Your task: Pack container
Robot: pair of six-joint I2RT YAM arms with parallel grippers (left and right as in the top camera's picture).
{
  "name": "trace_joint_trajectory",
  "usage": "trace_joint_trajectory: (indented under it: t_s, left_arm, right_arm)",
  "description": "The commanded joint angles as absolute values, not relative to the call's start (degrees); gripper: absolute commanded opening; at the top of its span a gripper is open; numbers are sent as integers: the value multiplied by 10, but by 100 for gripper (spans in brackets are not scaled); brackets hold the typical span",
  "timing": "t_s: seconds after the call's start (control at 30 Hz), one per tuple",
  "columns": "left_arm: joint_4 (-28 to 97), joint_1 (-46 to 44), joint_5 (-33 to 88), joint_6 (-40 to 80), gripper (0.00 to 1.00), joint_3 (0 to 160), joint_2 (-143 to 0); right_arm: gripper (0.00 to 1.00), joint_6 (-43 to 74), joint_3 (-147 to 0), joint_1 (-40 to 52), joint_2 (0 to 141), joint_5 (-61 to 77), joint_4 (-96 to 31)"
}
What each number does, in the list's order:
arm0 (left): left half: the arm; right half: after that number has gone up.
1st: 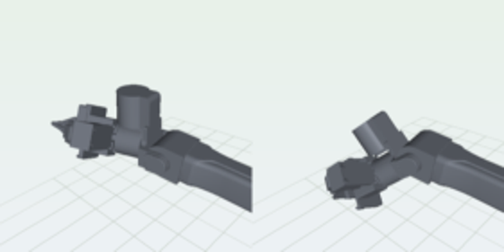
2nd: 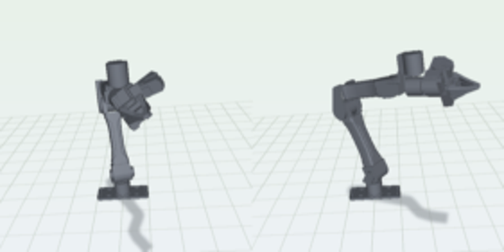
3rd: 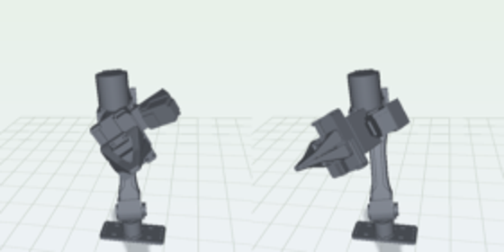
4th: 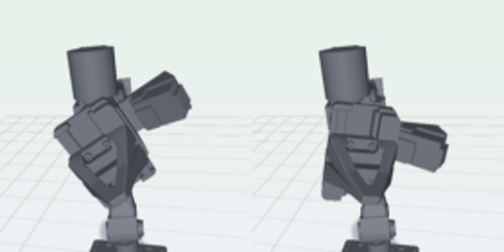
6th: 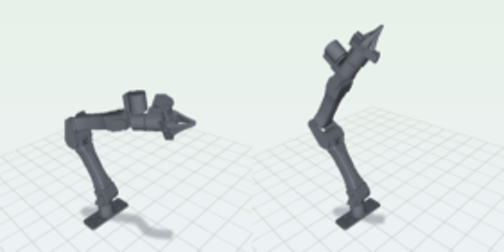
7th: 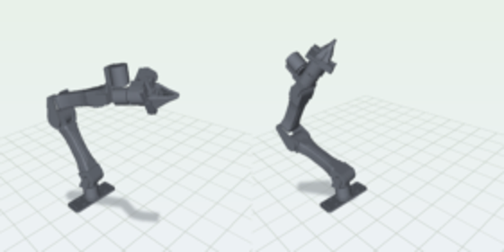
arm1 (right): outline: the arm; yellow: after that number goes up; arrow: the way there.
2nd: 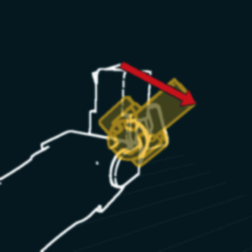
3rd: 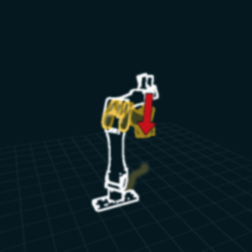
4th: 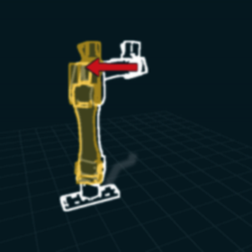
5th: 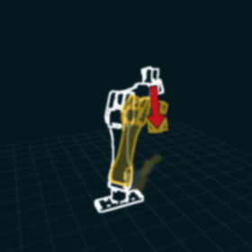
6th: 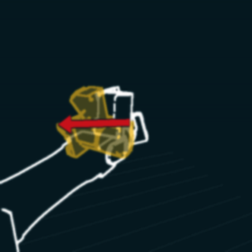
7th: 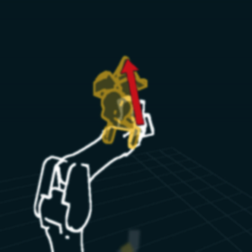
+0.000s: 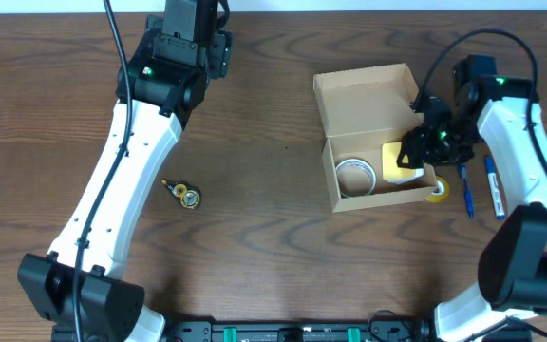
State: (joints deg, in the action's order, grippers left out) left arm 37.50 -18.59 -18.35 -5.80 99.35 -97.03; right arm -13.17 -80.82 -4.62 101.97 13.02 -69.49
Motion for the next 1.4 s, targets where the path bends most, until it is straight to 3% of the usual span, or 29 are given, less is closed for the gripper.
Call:
trace_joint_trajectory:
  t_s: [0.0, 0.43, 0.8, 1.0, 1.07, 1.1, 1.2, 1.37]
  left_arm:
    - [375, -183, -183, -51, 83, 1007, -962]
    - [375, -183, -183, -51, 83, 1007, -962]
    - [374, -183, -183, -51, 83, 1007, -962]
    - [375, -183, -183, -51, 83, 1007, -962]
    - [375, -183, -183, -51, 83, 1007, -962]
    - [375, -183, -183, -51, 83, 1007, -962]
    - [375, -183, -183, -51, 83, 1007, -962]
    - [375, -183, -183, -51, 83, 1007, -962]
  right_arm:
    - [63, -124, -797, -39, 1024, 129, -694]
    - [60, -111, -757, -37, 1024, 120, -668]
    - [28, -107, -756, -37, 1024, 120, -665]
    - [2, -103, -756, -37, 1024, 121, -664]
    - [3, -103, -756, -36, 1024, 124, -663]
    - [22, -103, -756, -36, 1024, 124, -663]
    - [41, -103, -756, -37, 1024, 124, -658]
    - [40, -98, -756, -37, 1034, 111, -655]
